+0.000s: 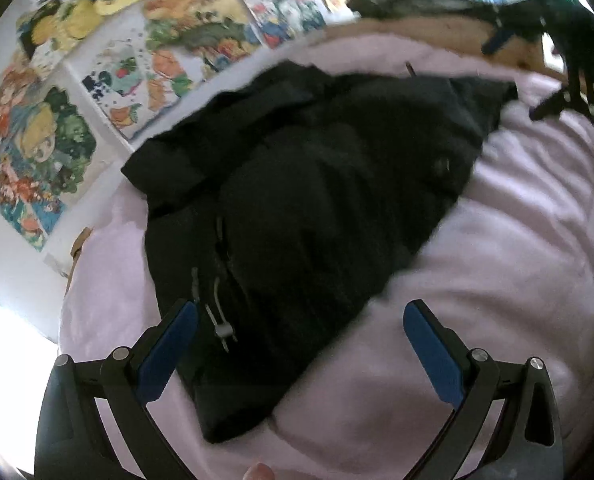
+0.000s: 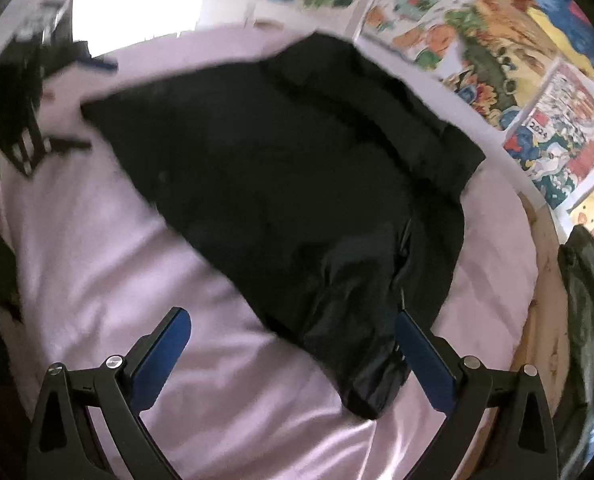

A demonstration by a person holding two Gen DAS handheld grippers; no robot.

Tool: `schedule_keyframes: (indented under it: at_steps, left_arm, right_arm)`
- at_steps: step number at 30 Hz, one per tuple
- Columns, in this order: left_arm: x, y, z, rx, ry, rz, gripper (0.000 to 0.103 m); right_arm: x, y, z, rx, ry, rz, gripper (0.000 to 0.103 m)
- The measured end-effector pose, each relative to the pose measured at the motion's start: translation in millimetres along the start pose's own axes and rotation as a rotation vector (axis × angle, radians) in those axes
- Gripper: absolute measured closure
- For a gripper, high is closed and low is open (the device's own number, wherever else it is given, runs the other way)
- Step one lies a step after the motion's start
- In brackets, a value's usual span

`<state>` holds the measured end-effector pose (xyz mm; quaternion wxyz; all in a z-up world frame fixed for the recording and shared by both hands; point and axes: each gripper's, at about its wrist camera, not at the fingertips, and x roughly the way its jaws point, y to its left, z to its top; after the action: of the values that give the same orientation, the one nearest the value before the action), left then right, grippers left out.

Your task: Fold large clothes

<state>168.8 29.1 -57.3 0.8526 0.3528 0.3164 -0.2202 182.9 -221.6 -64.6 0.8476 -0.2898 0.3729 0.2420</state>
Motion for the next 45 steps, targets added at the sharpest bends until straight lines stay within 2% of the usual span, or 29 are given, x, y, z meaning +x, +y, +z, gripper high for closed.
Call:
schedule_keyframes:
  at_steps: [3,8,12,21,31,37,38,39,40,42,43,45]
  left_arm:
    - [9,4,-14,0.013,0.025,0.012,0.002]
    - [16,16,-25,-0.032,0.050,0.021,0.001]
    - [21,15,-24,0.001,0.065,0.087,0.001]
    - [42,16,-29,0.062,0.108,0.297,0.001]
    - [43,16,-35,0.161,0.080,0.430,0.002]
    - [38,17,-33,0.185,0.059,0.457,0.027]
    - [37,13,-32,0.196,0.056,0.450,0.037]
    - [37,11,-32,0.209,0.051,0.448,0.046]
    - [36,6,-33,0.234,0.046,0.454,0.049]
    - [36,0,-33,0.262,0.044,0.455,0.069]
    - [36,-1,-33,0.263,0.046,0.449,0.073]
    - [36,-2,-31,0.262,0.042,0.449,0.079]
  right_arm:
    - [14,-6,-5,0.013,0.047,-0.014,0.000]
    - [35,-25,-13,0.081,0.143,-0.067,0.000]
    - [44,-33,-22,0.132,0.185,-0.075,0.000]
    - [55,-40,-26,0.155,0.185,-0.059,0.000]
    - [58,-46,-30,0.131,0.169,-0.095,0.000]
    - [49,-35,-27,0.063,0.132,-0.221,0.001]
    - [48,-32,-28,0.049,0.128,-0.229,0.006]
    - [47,-29,-27,0.030,0.123,-0.240,0.016]
    - [45,-26,-27,0.014,0.118,-0.247,0.023]
    - [42,-21,-28,-0.013,0.108,-0.265,0.049]
    - [41,-21,-28,-0.019,0.107,-0.286,0.054]
    - [39,-25,-30,-0.015,0.104,-0.304,0.072]
